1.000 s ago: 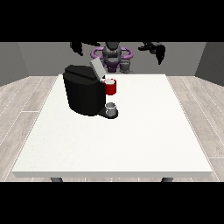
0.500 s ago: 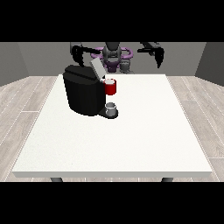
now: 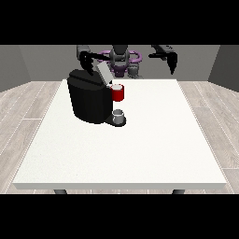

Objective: Insert the coffee pod into the coffee machine and close the lid

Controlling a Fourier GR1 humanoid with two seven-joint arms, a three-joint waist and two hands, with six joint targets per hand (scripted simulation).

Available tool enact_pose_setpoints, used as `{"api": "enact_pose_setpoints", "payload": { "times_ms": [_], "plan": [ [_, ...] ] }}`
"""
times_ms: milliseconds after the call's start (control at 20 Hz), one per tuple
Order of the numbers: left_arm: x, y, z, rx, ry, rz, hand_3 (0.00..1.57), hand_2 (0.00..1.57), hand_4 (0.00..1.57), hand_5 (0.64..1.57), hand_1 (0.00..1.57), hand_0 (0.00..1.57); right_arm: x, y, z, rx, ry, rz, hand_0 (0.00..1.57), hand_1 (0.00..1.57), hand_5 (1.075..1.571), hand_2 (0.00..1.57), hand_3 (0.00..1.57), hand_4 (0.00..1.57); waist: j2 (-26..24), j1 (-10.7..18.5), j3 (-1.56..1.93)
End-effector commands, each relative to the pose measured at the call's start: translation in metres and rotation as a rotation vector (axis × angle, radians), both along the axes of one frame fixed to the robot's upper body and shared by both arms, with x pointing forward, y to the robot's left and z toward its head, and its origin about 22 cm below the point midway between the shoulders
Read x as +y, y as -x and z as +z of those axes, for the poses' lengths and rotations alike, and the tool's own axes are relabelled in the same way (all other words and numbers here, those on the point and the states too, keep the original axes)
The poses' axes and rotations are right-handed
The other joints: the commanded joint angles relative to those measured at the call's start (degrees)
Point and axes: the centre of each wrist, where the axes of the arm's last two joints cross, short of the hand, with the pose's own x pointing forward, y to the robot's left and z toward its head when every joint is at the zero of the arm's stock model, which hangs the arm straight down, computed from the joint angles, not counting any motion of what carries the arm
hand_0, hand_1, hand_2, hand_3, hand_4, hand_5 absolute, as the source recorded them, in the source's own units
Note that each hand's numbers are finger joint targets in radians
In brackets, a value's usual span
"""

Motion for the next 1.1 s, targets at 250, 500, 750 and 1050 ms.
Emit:
{"api": "enact_pose_setpoints", "payload": {
  "times_ms": [250,500,750,1050],
  "plan": [
    [-0.022,-0.002,0.031,-0.047,-0.023,-0.029,0.0,0.0,0.0,1.571,0.0,0.0,-0.026,-0.029,0.018,-0.041,0.017,-0.021,0.0,0.0,1.571,0.0,0.0,0.04,3.5,3.1,0.03],
    [-0.006,0.012,0.004,-0.024,-0.027,-0.006,0.0,0.0,0.0,1.571,0.0,0.0,0.018,-0.024,0.004,-0.001,0.036,0.009,0.0,0.0,1.571,0.0,0.0,0.0,2.1,2.6,0.01],
    [-0.01,0.006,0.007,-0.047,-0.019,-0.011,0.0,0.0,0.0,1.571,0.0,0.0,0.013,-0.042,0.037,-0.061,0.049,0.015,0.0,0.0,1.571,0.0,0.0,0.0,4.5,2.7,0.01],
    [-0.001,-0.005,0.007,-0.043,-0.011,0.033,0.0,0.0,0.13,1.571,0.0,0.0,0.031,-0.046,0.045,-0.071,0.059,0.088,0.0,0.0,1.571,0.0,0.0,0.11,4.6,0.9,0.0]
  ]
}}
